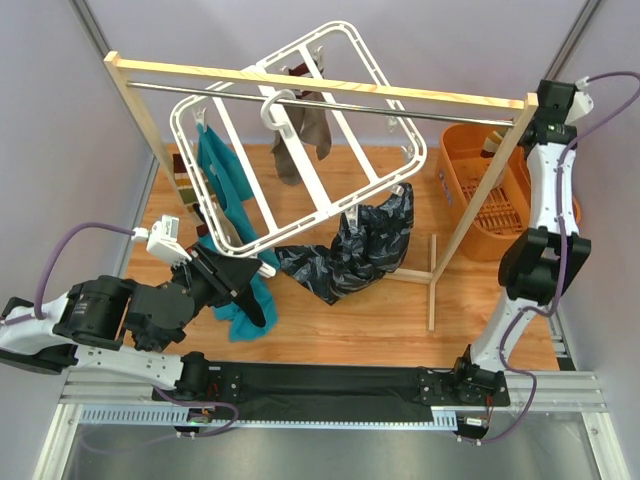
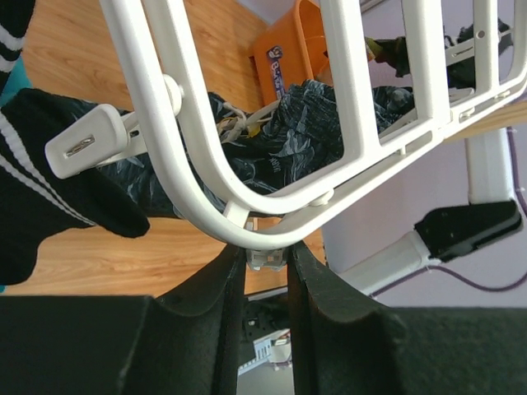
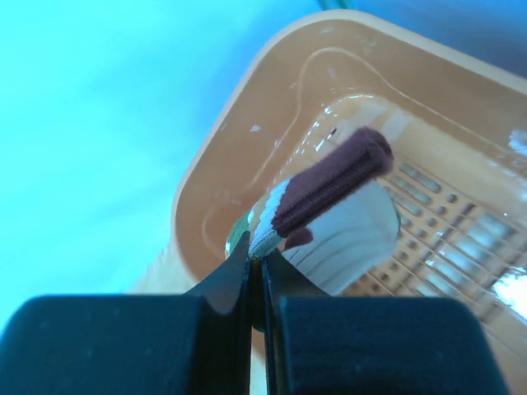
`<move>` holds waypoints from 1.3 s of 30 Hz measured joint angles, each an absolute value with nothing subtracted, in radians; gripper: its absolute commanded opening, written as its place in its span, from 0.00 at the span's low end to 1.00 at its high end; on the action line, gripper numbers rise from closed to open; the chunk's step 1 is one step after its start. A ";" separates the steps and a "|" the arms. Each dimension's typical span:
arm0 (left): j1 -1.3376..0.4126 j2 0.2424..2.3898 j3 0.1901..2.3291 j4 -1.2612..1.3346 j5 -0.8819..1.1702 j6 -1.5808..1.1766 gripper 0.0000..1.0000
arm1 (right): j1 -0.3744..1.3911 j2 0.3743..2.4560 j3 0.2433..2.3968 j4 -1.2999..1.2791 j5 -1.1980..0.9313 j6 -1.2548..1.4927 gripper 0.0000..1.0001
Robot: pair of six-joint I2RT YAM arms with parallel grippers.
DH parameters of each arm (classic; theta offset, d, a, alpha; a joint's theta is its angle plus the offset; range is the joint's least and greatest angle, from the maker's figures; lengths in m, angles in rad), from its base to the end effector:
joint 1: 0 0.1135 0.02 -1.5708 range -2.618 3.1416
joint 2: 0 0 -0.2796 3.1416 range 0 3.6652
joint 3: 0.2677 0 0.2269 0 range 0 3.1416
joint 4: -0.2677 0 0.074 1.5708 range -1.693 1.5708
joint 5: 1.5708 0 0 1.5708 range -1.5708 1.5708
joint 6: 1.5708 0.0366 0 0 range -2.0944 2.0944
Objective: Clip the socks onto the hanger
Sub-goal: Pick up the sock, then clamp the sock onto the hanger.
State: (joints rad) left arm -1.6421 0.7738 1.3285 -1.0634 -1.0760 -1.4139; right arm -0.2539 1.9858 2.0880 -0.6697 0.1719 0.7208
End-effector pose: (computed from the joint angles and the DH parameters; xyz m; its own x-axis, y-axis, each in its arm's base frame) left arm 0.0283 -0.0564 0.4307 -0.5165 -0.6479 -0.5598 0.1169 0.5943 -0.7957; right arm 0.4215 -0.1159 0.3922 -0.1354 0.7069 -0.6942 0.6342 0.6001 0.4875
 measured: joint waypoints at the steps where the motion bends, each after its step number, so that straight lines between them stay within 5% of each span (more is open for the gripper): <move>1: -1.642 0.774 1.328 -1.063 -1.076 -1.411 0.00 | -0.249 1.946 2.063 -0.673 0.160 0.675 0.00; 8: -1.642 0.774 1.329 -1.050 -1.081 -1.396 0.00 | -0.191 1.480 1.856 -0.746 0.056 0.418 0.00; 19: -1.642 0.756 1.329 -1.002 -1.095 -1.343 0.00 | -0.177 0.756 1.789 -1.046 -0.170 0.371 0.00; 24: -1.643 0.735 1.322 -0.985 -1.106 -1.333 0.00 | -0.115 0.691 1.790 -1.221 -0.393 0.374 0.00; 32: -1.643 0.720 1.322 -0.942 -1.104 -1.305 0.00 | 0.125 0.688 1.617 -1.151 -0.844 0.447 0.00; 39: -1.643 0.732 1.322 -0.926 -1.100 -1.291 0.00 | 0.460 0.748 1.551 -1.126 -0.956 0.427 0.00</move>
State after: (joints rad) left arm -1.6432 0.7322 1.3220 -0.9257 -1.1000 -1.2915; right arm 0.4599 0.7475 1.5513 -1.1255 -0.9558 0.4271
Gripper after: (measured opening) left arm 0.298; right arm 0.013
